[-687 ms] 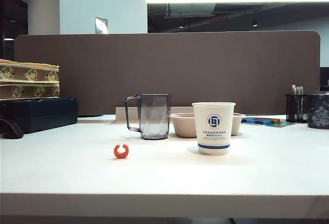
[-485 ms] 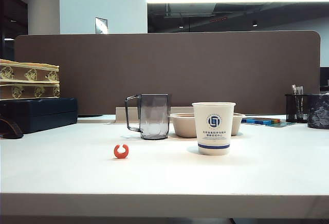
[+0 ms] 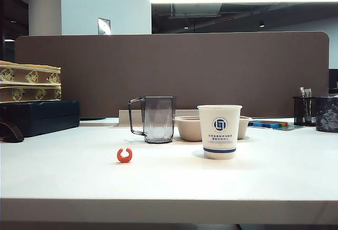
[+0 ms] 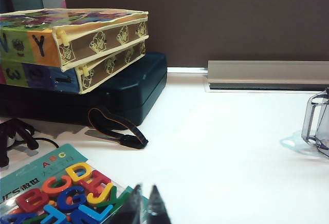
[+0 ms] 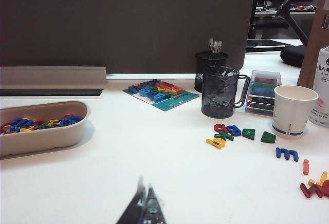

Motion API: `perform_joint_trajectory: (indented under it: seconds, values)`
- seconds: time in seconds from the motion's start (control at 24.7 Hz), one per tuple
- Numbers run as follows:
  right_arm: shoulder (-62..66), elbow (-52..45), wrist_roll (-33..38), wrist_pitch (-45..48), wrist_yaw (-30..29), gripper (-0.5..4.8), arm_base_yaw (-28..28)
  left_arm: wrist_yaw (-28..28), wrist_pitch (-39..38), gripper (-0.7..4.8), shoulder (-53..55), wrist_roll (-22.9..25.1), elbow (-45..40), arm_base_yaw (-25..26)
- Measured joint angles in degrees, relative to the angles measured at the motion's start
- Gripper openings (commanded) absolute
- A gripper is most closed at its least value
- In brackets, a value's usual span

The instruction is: Pick up the letter "c" and put it in the paper cup.

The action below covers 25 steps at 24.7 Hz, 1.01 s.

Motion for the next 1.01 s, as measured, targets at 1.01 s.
perform_joint_trajectory:
  seconds: [1.01]
  values:
    - [0.1,3.3,11.5,1.3,-7.7,0.53,0.0,22.1,-1.5,-0.01,0.0,-3.6,1.1,0.0]
